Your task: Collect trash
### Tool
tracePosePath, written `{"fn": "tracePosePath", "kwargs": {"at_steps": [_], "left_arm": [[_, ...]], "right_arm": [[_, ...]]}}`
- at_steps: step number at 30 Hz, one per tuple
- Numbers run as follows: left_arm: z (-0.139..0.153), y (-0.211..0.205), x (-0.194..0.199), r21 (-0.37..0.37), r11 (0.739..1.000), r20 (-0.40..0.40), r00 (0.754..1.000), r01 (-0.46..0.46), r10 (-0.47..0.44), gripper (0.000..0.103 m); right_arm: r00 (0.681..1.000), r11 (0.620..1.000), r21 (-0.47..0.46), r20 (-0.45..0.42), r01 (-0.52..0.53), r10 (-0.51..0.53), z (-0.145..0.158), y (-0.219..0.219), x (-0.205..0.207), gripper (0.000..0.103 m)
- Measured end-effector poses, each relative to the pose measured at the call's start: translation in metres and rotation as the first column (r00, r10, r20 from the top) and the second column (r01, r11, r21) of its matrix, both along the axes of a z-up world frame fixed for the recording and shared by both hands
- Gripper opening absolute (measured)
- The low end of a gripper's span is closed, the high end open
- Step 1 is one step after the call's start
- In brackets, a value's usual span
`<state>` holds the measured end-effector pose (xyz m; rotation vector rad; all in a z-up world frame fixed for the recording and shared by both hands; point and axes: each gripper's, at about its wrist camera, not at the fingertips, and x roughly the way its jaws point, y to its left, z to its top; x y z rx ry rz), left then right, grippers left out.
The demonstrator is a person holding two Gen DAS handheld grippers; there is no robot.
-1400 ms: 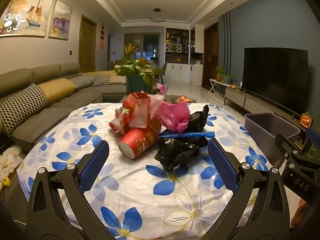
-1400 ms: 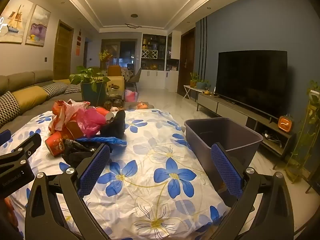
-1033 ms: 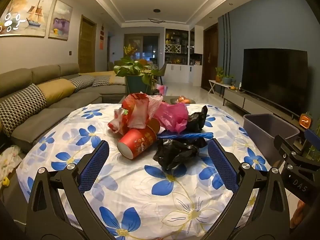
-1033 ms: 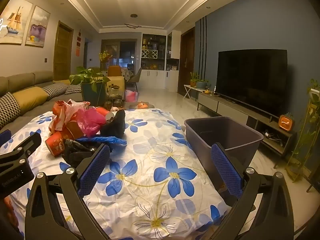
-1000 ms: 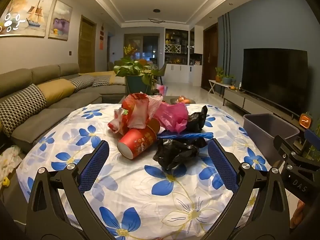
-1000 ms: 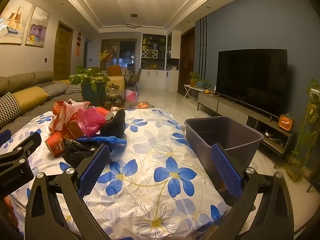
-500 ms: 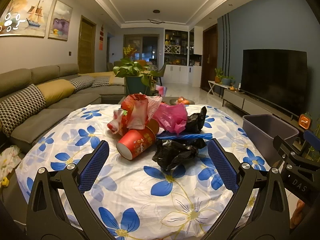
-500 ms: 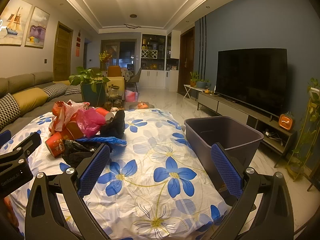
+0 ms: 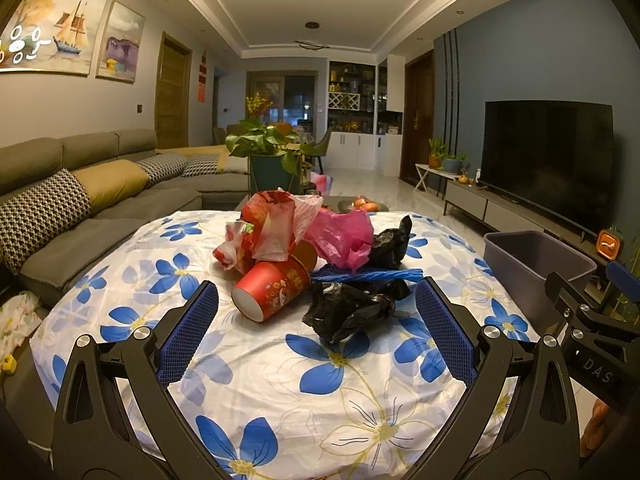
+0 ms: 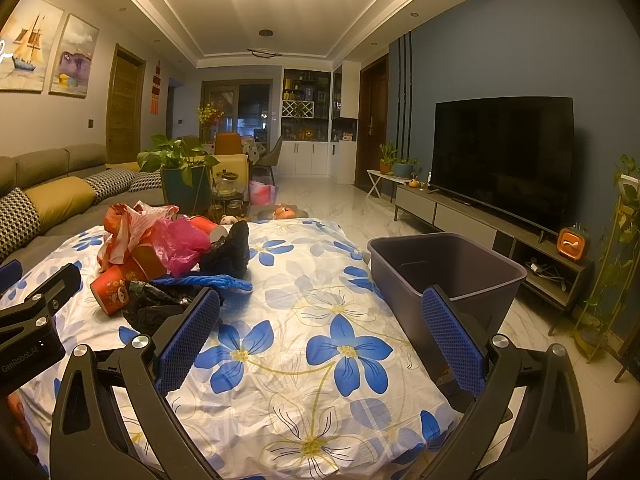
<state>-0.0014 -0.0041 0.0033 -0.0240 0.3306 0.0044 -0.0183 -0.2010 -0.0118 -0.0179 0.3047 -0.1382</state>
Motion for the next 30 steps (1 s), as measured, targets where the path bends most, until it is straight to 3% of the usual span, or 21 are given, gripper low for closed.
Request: {"fn": "tracePosePath", "kwargs": {"at_steps": [30], "left_arm": [[-0.0018, -0.0023, 0.0032, -0.009, 1.000, -0.002, 1.000, 0.009, -0.009, 0.097]], "right_arm": [[1.000, 1.000, 0.003, 0.005, 0.002, -0.002, 0.0000, -0.0027, 0.0004, 0.098]]}}
